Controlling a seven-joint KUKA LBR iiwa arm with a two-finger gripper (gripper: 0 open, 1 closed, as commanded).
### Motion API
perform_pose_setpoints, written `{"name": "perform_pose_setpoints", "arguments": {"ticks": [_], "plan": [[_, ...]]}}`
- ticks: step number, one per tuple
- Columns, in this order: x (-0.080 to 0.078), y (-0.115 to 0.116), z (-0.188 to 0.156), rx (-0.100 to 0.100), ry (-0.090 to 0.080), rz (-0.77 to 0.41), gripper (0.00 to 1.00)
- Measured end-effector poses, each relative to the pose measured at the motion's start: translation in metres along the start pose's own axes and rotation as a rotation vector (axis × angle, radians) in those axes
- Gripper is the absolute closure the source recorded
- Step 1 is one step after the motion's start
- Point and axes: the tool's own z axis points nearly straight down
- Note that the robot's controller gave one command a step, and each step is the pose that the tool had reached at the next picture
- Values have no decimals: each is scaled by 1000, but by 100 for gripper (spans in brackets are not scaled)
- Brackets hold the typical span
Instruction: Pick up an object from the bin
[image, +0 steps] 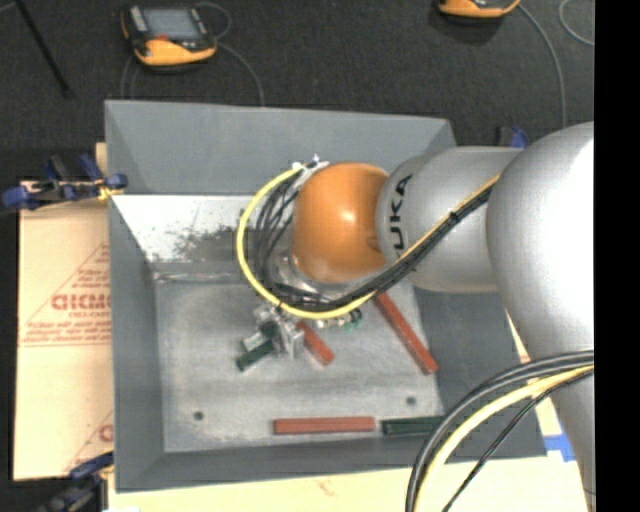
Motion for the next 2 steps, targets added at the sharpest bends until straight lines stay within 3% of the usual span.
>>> {"name": "perform_pose_setpoints", "arguments": {"ticks": [2], "plan": [[2, 1, -4, -3, 5, 1, 100]]}}
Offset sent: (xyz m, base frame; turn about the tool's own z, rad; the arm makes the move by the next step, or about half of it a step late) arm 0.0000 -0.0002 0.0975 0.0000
